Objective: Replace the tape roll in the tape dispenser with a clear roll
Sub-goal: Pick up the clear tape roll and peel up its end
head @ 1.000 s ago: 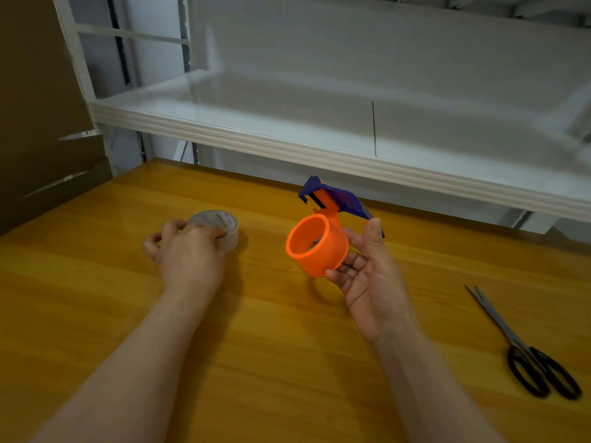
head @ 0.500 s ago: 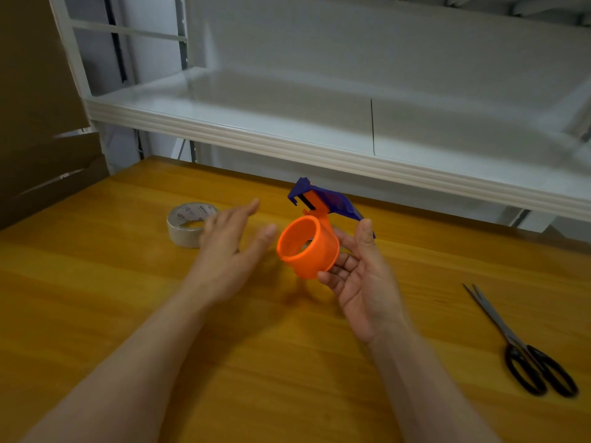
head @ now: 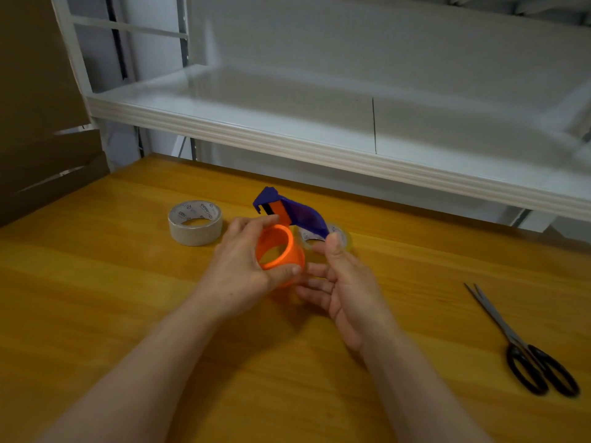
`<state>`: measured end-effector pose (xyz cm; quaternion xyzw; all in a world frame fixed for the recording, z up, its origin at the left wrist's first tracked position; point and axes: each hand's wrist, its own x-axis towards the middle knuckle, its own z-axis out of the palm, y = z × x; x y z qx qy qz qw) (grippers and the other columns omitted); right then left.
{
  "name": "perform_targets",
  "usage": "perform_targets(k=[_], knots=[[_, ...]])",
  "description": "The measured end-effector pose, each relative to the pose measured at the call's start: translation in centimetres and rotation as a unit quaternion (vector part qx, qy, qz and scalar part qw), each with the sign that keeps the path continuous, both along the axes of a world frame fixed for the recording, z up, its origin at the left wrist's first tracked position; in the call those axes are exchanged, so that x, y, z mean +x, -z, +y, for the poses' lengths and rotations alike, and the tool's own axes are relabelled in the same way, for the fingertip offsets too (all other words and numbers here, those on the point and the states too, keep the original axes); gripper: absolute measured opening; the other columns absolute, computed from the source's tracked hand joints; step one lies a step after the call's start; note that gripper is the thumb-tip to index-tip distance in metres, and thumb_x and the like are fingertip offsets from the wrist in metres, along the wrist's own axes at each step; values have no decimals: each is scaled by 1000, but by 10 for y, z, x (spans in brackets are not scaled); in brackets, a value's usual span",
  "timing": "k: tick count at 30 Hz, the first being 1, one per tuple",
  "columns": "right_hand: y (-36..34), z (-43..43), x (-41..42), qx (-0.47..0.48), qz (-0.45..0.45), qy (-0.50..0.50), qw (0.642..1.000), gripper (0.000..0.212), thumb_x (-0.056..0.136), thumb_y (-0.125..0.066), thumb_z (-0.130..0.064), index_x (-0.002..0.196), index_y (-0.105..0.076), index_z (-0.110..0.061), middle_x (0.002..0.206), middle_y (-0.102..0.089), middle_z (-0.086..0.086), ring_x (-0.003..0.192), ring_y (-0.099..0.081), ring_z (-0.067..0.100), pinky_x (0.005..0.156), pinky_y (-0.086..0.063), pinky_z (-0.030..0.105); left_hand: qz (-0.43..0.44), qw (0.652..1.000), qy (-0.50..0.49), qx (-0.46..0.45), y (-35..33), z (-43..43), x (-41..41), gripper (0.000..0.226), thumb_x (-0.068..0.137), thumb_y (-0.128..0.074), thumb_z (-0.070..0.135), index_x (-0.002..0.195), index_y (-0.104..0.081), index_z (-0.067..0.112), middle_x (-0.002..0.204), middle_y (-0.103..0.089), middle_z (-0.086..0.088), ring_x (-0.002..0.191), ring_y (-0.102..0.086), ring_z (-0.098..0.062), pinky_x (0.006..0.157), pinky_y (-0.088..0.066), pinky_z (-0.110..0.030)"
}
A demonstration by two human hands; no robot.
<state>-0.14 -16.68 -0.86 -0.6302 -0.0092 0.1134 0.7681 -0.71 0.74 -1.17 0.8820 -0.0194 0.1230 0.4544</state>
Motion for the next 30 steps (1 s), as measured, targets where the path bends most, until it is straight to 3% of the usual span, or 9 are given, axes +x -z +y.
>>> perform_targets(k=[4, 9, 15, 26, 28, 30], knots=[[7, -1, 4, -146, -58, 51, 986, 39, 96, -58, -45, 132, -58, -29, 107, -74, 2, 89, -77, 17, 79, -65, 37, 6, 997, -46, 66, -3, 6, 2, 86, 71, -84, 45, 144, -39, 41, 135, -38, 8, 131, -37, -20, 110, -38, -52], [12, 2, 4, -233, -97, 33, 967, 28, 100, -61, -30, 128, -62, -32, 102, -73, 1, 88, -74, 13, 80, -65, 36, 44, 994, -45, 93, -4, 13, 4, 89, 70, -85, 45, 146, -39, 39, 141, -41, 6, 131, -41, -21, 109, -39, -54], [19, 5, 5, -294, -106, 21, 950, 36, 99, -64, -19, 133, -61, -30, 98, -72, -1, 82, -72, 10, 71, -62, 26, 64, 989, -49, 126, -7, 15, 3, 100, 72, -85, 39, 152, -26, 35, 150, -37, 5, 138, -38, -21, 113, -32, -54], [13, 4, 2, -331, -99, -5, 938, 32, 100, -64, -22, 131, -67, -27, 96, -75, -6, 85, -73, 10, 76, -63, 26, 93, 982, -51, 158, -4, 17, 4, 105, 75, -82, 34, 155, -14, 38, 156, -33, 4, 147, -26, -23, 114, -22, -54], [10, 1, 2, -374, -127, 23, 918, 28, 100, -63, -25, 127, -69, -29, 100, -75, -6, 87, -71, 9, 80, -62, 28, 99, 979, -54, 170, -5, 18, 3, 101, 78, -79, 32, 155, -13, 40, 159, -30, 3, 148, -20, -24, 115, -20, -53], [7, -4, 5, -447, -186, 76, 872, 27, 101, -61, -28, 126, -69, -28, 114, -72, -5, 101, -67, 9, 88, -60, 29, 97, 977, -57, 183, -6, 18, 2, 98, 81, -76, 26, 155, -13, 40, 161, -26, 3, 149, -15, -25, 115, -18, -52]])
